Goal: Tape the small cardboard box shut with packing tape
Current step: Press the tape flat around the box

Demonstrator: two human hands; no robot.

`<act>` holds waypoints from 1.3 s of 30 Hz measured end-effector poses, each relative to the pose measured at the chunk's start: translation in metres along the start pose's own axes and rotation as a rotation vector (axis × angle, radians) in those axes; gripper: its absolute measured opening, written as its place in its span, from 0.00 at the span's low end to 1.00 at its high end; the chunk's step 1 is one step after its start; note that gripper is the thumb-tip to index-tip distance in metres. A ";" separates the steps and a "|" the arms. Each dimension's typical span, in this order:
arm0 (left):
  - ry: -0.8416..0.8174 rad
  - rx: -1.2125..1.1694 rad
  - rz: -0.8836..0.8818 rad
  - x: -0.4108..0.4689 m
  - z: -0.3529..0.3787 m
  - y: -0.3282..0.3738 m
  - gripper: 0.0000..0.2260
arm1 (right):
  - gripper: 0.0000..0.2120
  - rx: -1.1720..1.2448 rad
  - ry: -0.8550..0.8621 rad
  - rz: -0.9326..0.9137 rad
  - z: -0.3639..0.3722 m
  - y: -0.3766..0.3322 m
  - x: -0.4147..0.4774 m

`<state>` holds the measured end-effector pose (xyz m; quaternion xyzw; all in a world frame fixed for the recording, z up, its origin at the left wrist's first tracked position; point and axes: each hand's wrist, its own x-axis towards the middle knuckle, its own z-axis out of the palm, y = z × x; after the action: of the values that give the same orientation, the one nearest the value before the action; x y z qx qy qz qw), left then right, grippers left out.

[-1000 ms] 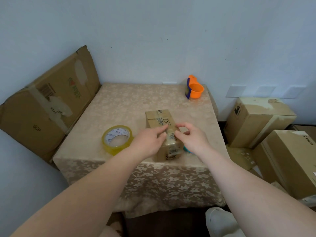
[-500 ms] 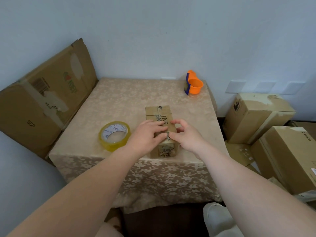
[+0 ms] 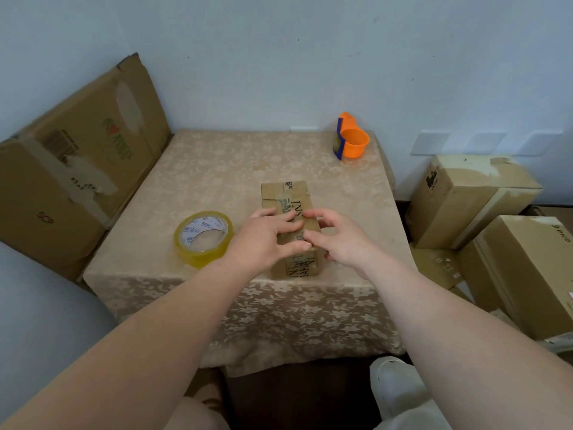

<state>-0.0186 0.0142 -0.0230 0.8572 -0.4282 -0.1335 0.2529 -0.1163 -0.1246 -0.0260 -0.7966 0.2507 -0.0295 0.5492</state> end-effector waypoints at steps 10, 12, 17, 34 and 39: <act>0.002 0.453 0.105 -0.007 0.000 0.008 0.26 | 0.19 -0.020 0.025 -0.023 0.001 -0.001 -0.003; 0.042 0.512 0.153 -0.009 0.000 0.009 0.25 | 0.19 -0.025 0.029 -0.027 0.001 -0.001 -0.003; 0.087 0.557 0.156 -0.011 0.000 0.012 0.28 | 0.19 -0.030 0.033 -0.029 0.002 -0.001 -0.001; 0.167 0.789 0.239 -0.015 0.011 0.018 0.30 | 0.19 -0.023 0.026 -0.016 0.002 -0.001 -0.001; 0.106 0.915 0.207 -0.019 0.011 0.023 0.29 | 0.19 -0.031 0.032 -0.019 0.001 0.000 -0.001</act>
<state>-0.0502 0.0146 -0.0190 0.8390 -0.5129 0.1386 -0.1173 -0.1165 -0.1231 -0.0261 -0.8068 0.2524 -0.0434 0.5324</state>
